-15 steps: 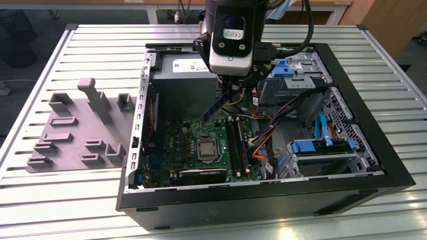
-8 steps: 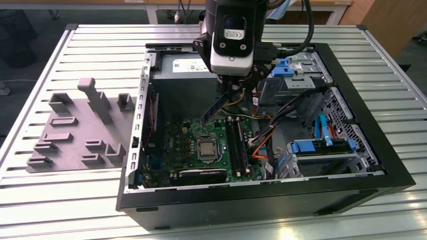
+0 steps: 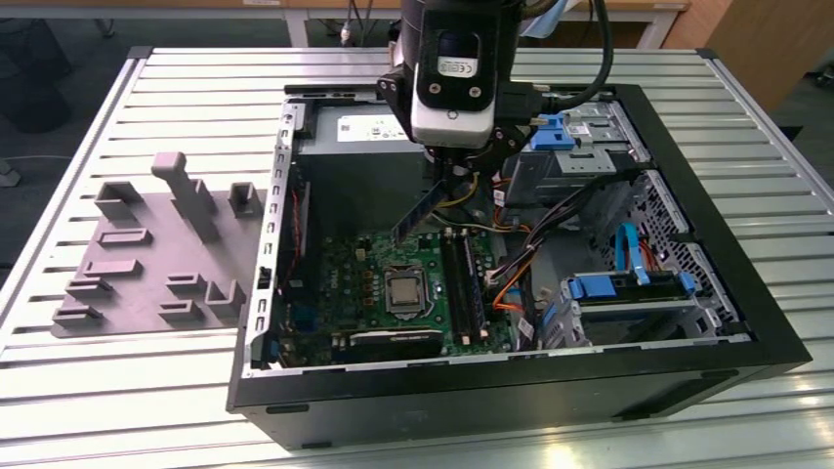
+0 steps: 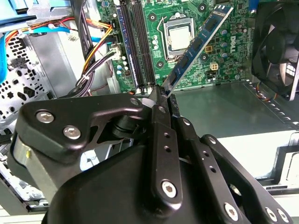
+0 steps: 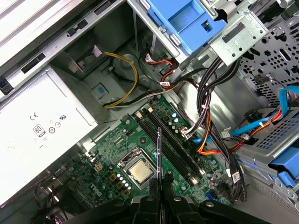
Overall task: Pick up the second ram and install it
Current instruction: 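Insert the second ram into the second slot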
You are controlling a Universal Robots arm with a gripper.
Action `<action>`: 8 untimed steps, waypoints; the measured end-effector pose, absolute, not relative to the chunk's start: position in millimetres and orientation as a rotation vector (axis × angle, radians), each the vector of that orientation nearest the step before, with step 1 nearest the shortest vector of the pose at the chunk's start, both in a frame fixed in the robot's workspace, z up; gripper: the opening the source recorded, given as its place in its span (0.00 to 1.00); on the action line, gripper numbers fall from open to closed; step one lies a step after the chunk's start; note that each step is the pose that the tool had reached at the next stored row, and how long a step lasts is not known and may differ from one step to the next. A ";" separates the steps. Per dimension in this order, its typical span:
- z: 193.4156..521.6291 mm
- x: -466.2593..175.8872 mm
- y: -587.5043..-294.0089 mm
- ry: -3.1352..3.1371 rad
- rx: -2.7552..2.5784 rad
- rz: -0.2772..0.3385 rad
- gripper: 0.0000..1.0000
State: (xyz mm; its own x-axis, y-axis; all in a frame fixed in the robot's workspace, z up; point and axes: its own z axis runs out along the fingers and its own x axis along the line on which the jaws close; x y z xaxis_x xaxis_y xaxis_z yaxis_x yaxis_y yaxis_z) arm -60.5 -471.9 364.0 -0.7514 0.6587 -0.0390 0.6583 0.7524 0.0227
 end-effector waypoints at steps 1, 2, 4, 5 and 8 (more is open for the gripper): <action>364.0 -60.5 -471.9 2.899 1.090 0.012 0.14; 364.0 -60.5 -471.9 2.899 1.090 0.012 0.14; 364.0 -60.6 -471.9 2.901 1.084 0.012 0.14; 363.8 -60.6 -471.9 2.906 1.071 0.012 0.14; 363.7 -60.6 -471.9 2.916 1.043 0.013 0.14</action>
